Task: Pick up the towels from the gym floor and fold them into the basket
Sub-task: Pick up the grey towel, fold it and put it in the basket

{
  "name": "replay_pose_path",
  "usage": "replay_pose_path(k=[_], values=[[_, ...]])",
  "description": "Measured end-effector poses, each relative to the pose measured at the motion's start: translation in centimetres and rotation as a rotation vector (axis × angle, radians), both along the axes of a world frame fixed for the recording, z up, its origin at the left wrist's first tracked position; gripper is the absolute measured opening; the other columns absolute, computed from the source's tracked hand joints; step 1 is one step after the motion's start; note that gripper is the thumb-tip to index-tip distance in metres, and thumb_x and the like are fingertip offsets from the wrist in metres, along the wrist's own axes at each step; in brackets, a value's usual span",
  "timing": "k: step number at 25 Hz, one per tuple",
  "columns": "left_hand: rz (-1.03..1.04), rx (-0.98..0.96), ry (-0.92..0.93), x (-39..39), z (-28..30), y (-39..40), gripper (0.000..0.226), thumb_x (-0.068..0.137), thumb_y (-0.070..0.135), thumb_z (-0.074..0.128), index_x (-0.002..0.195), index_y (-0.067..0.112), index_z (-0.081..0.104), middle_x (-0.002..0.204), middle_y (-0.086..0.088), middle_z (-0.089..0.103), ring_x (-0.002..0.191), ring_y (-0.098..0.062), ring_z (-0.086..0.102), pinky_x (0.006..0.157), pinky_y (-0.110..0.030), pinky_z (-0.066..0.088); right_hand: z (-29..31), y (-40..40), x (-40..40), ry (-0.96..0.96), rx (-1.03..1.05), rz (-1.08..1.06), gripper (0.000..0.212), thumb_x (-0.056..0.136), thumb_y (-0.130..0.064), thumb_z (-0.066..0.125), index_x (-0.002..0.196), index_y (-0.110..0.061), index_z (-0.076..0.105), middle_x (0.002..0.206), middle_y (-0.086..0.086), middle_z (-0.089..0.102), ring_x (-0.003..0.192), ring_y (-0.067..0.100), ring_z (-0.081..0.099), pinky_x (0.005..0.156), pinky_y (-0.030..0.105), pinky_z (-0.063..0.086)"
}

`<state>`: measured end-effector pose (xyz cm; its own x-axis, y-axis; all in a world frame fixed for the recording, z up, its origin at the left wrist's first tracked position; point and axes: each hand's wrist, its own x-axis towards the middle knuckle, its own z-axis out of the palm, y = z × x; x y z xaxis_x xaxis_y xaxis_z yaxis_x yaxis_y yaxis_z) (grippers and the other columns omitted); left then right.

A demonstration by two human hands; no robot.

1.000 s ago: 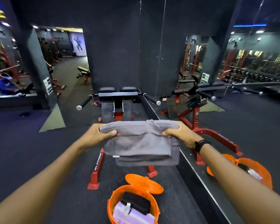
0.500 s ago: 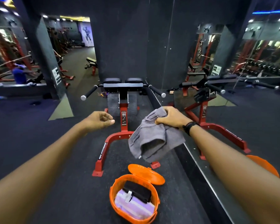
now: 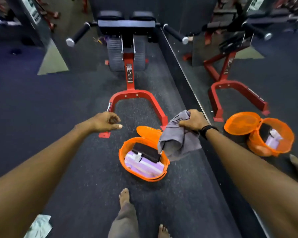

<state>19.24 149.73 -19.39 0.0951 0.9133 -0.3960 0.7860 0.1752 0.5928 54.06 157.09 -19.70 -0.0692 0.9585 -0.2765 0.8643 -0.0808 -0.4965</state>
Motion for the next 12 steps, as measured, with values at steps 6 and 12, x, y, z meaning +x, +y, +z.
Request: replay_pose_path(k=[6,12], values=[[-0.07,-0.15,-0.005,-4.6,-9.0,7.2,0.025,0.085,0.028,0.07,0.103,0.012,0.062,0.1,-0.008,0.066,0.088,-0.016,0.06,0.078,-0.024,0.046,-10.3,1.9,-2.4,-0.127,-0.165,-0.249,0.04,0.073,-0.029,0.076,0.101,-0.003,0.064,0.113,0.025,0.063,0.105,0.041,0.06,0.079,0.04,0.05],[-0.139,-0.262,0.01,-6.3,-20.8,12.4,0.016,0.086,0.025,0.069,0.096,0.015,0.061,0.089,0.0,0.063,0.084,-0.016,0.06,0.075,-0.024,0.047,-23.7,2.9,-6.9,-0.049,-0.341,-0.245,0.025,0.075,-0.024,0.076,0.085,-0.009,0.058,0.095,0.016,0.061,0.09,0.028,0.057,0.067,0.03,0.036]])
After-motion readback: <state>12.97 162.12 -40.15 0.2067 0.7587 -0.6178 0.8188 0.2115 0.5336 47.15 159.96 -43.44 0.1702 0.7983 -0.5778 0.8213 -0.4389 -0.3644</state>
